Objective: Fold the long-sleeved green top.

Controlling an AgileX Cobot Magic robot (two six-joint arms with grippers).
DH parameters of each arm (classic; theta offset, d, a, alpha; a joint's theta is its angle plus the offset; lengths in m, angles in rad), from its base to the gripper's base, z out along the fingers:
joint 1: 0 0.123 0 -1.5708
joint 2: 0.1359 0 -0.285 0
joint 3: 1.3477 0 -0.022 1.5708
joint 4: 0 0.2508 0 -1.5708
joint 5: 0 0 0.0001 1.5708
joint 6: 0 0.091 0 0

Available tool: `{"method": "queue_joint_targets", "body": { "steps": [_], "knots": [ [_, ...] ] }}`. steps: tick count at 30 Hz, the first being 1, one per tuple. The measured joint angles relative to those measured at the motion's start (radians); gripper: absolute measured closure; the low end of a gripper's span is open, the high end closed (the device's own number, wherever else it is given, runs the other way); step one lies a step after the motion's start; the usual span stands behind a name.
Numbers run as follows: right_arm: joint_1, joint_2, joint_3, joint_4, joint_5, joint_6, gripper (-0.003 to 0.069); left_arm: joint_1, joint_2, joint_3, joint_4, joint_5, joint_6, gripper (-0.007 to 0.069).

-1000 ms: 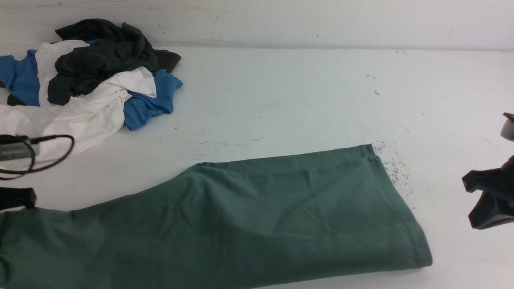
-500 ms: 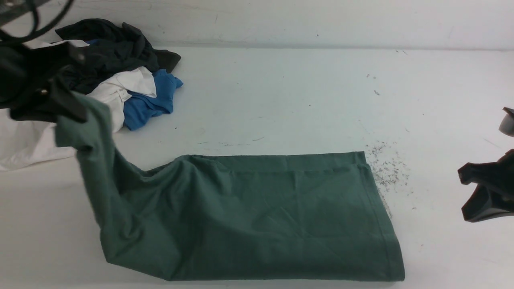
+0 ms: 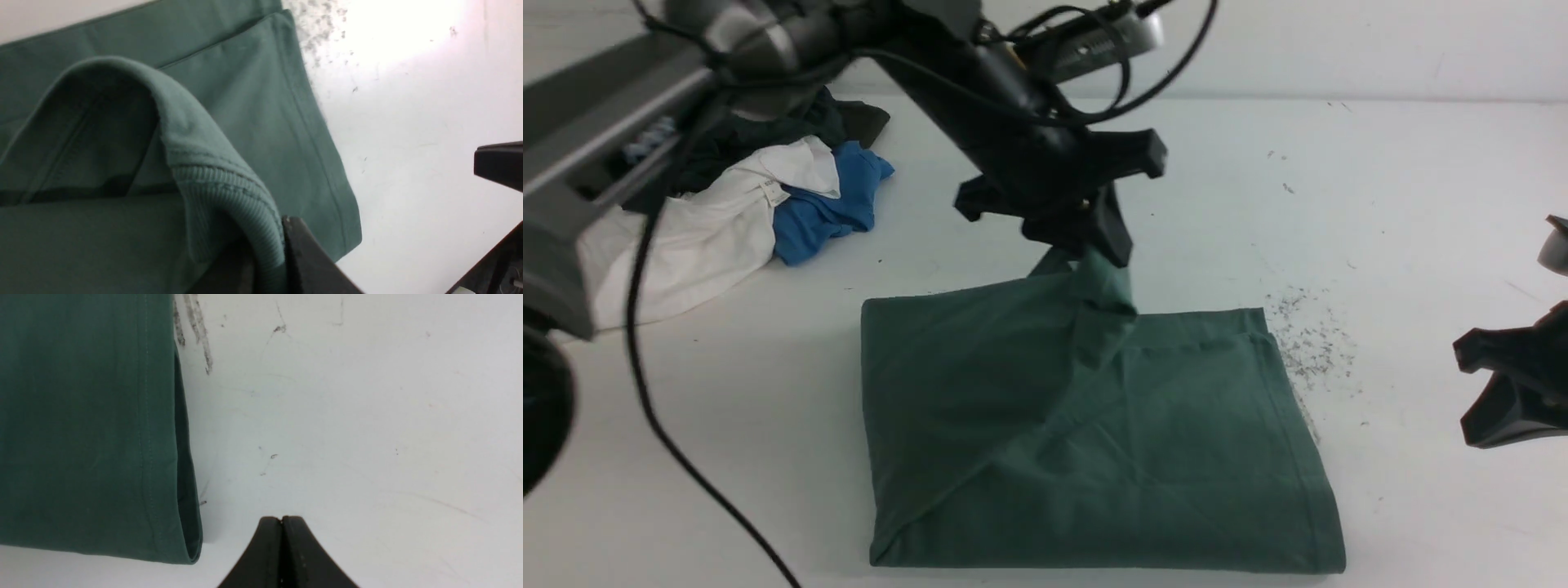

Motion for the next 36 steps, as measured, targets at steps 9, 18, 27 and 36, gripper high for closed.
{"method": "queue_joint_targets", "body": {
  "steps": [9, 18, 27, 36],
  "knots": [
    [0.0, 0.0, 0.0, 0.0, 0.0, -0.003, 0.0673, -0.092, 0.257, -0.204, -0.022, -0.005, 0.0, 0.0547],
    [0.0, 0.0, 0.0, 0.001, 0.015, -0.004, 0.0673, -0.14, 0.292, -0.216, -0.073, -0.063, 0.001, 0.0347],
    [0.0, -0.103, 0.0, 0.011, 0.111, -0.018, 0.0673, -0.019, 0.175, -0.299, -0.098, 0.031, 0.001, 0.0309],
    [0.0, -0.508, 0.001, 0.011, 0.144, -0.022, 0.0673, 0.084, -0.071, -0.329, 0.061, 0.042, 0.048, 0.0592]
  ]
}}
